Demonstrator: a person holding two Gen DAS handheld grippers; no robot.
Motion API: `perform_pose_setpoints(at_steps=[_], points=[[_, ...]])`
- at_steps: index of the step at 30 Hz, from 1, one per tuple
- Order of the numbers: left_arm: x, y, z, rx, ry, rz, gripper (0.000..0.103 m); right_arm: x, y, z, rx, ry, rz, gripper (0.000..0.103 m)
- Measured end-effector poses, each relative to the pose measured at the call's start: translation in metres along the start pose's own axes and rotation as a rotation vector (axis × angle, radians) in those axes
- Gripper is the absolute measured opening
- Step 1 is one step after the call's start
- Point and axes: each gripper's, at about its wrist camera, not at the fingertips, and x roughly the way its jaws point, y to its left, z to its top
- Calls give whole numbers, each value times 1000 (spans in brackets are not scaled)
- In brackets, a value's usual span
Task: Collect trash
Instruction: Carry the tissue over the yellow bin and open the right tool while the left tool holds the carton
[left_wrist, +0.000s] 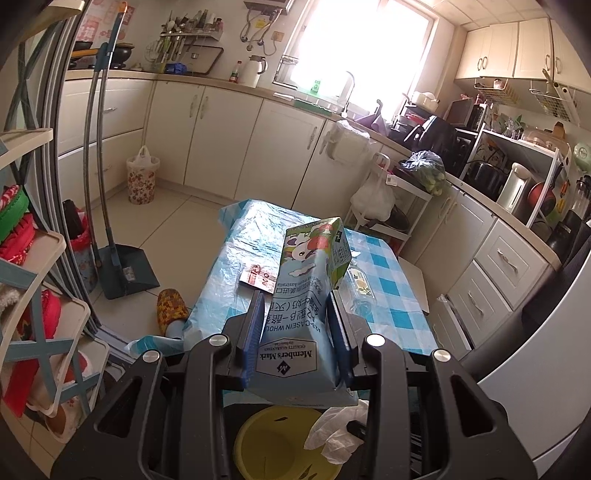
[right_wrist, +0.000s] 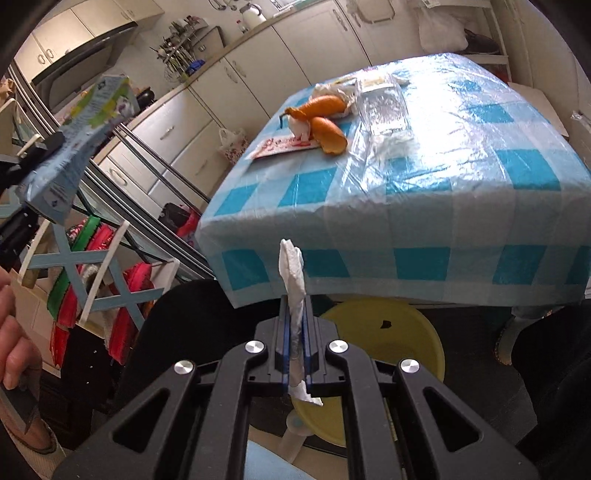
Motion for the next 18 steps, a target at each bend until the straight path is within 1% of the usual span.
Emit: perform_pose_setpoints(at_steps=[5, 6, 7, 8, 9, 10, 11, 15, 18], points=[[3, 1, -2, 2, 10, -2, 33, 29, 1, -8, -29, 90, -74, 7], [4, 1, -3, 1, 12, -2, 33, 35, 0, -9, -32, 109, -90, 9], [4, 1, -3, 0, 14, -2, 33, 39, -2, -10, -33, 123, -108, 11], [4, 2, -4, -1, 15, -2, 33, 41, -3, -12, -33, 134, -122, 22], [5, 3, -4, -3, 16, -2, 33, 42, -4, -12, -33, 139, -130, 34], [5, 3, -4, -6, 17, -3, 33, 41, -5, -13, -36, 138, -140, 38], [5, 4, -5, -6, 18, -4, 33, 40, -5, -14, -40, 134, -149, 41], [3, 6, -5, -10, 18, -7, 33, 36, -6, -14, -47, 125, -156, 43], [1, 8, -4, -16, 13, -7, 33, 28, -4, -13, -61, 92, -157, 47]])
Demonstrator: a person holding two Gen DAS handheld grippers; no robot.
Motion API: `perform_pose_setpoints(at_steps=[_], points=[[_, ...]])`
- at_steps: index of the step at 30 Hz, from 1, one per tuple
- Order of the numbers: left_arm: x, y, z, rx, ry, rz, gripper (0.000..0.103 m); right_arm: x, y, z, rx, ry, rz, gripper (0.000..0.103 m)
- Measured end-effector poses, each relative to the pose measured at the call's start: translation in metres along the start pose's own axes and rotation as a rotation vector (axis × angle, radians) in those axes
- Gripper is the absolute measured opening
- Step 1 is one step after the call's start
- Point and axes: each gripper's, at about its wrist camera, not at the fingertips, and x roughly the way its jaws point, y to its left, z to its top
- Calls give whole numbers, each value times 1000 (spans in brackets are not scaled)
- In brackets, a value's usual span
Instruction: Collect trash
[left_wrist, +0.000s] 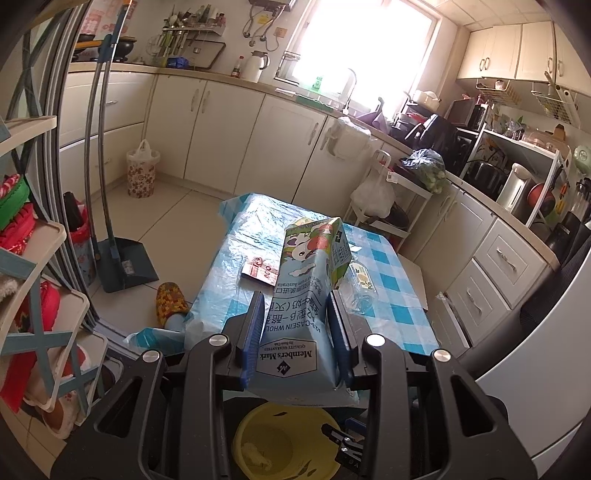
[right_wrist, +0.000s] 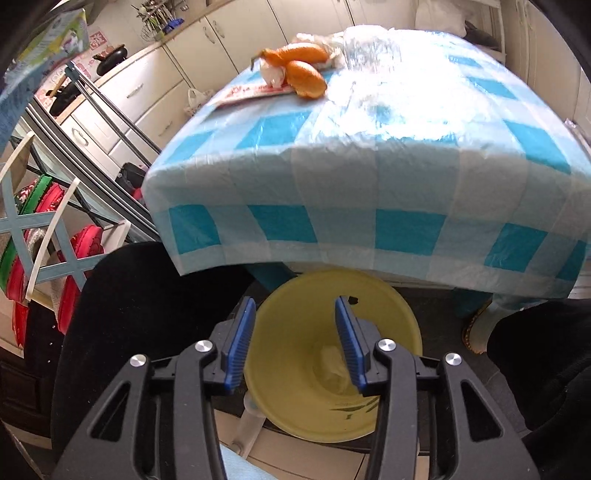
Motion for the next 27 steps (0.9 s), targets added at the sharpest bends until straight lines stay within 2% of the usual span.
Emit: perform_pose_setpoints(at_steps=[6, 8, 27], points=[[-4, 4, -2, -10, -5, 0, 33, -23, 6, 5, -44, -131, -19, 60], [-4, 4, -2, -10, -6, -1, 33, -27, 7, 6, -49, -157, -21, 61], [-6, 2, -4, -5, -6, -7, 33, -40, 6, 7, -33, -212, -29, 63]])
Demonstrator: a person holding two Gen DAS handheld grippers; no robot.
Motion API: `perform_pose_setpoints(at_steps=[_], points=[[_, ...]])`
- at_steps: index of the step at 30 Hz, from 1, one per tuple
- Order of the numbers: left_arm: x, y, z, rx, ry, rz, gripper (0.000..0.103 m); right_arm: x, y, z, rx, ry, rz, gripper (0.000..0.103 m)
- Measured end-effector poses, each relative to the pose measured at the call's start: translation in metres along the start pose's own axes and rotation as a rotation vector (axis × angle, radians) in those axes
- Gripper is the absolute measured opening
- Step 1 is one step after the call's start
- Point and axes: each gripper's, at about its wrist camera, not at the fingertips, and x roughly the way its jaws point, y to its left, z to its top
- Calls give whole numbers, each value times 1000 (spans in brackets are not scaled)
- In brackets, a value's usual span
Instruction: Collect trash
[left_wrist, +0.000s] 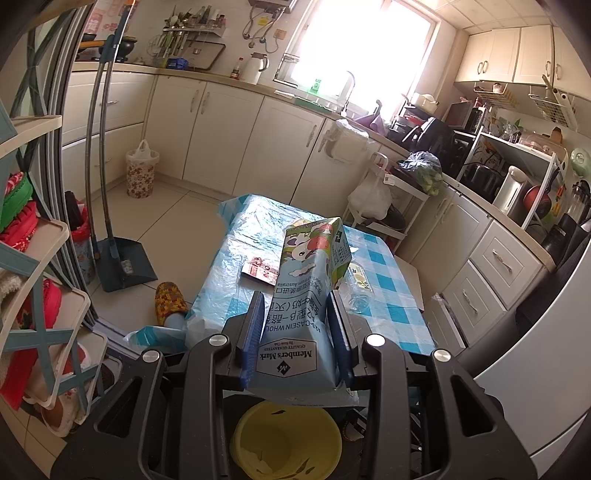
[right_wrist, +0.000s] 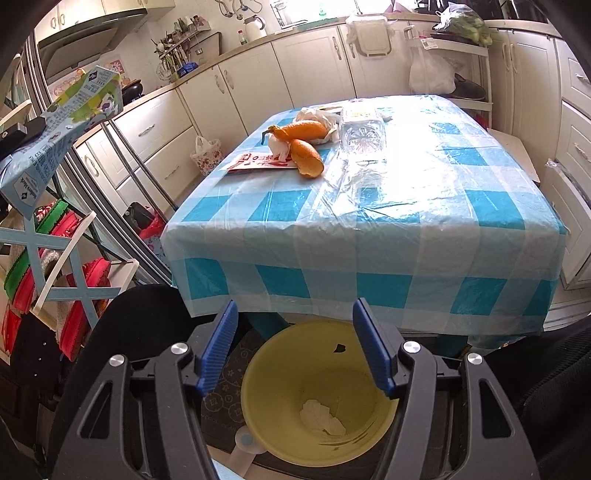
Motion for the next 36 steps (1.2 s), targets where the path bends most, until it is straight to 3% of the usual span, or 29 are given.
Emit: perform_pose_setpoints(at_steps=[36], points=[[-3, -2, -1, 2, -1, -7, 33, -12, -6, 4, 19, -49, -7, 63]])
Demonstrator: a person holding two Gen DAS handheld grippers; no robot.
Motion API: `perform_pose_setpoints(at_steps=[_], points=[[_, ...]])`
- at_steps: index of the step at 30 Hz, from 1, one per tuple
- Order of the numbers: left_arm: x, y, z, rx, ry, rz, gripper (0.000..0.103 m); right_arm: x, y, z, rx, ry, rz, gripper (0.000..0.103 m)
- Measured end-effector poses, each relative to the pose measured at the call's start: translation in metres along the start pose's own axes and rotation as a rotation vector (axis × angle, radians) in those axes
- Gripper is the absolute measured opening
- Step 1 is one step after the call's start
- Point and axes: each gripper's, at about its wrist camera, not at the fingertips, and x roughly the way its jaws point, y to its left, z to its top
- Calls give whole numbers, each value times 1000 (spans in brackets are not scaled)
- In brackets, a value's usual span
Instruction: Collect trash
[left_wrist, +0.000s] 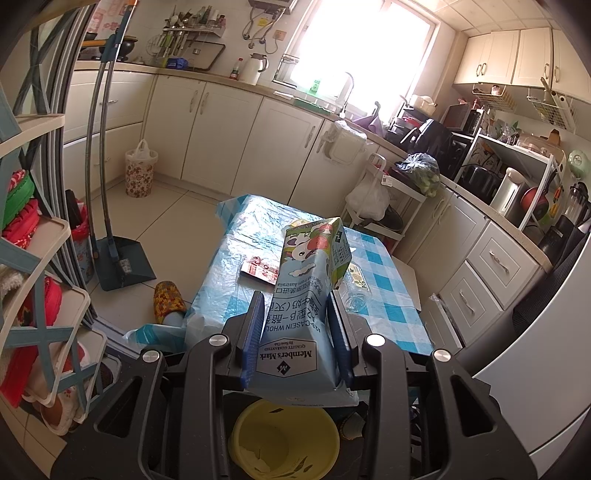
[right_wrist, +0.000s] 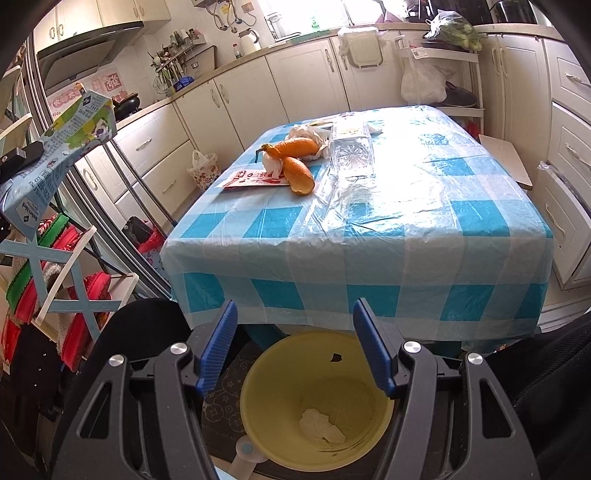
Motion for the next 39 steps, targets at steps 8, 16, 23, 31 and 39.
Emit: perform_pose_setpoints(at_steps=[8, 16, 23, 31, 39], points=[[0, 1, 0, -1, 0, 0, 33, -5, -2, 1, 10, -24, -5, 63], [0, -5, -9, 12, 31, -12, 33, -9, -5, 2, 26, -48, -13, 63], [10, -14, -33, 36, 96, -26, 33, -12, -6, 3, 34, -59, -17, 63], [24, -17, -56, 54, 167, -45, 33, -18, -8, 4, 40, -81, -21, 63], [66, -23, -91, 88, 315, -44, 33, -28, -16, 7, 79, -122, -10, 63]])
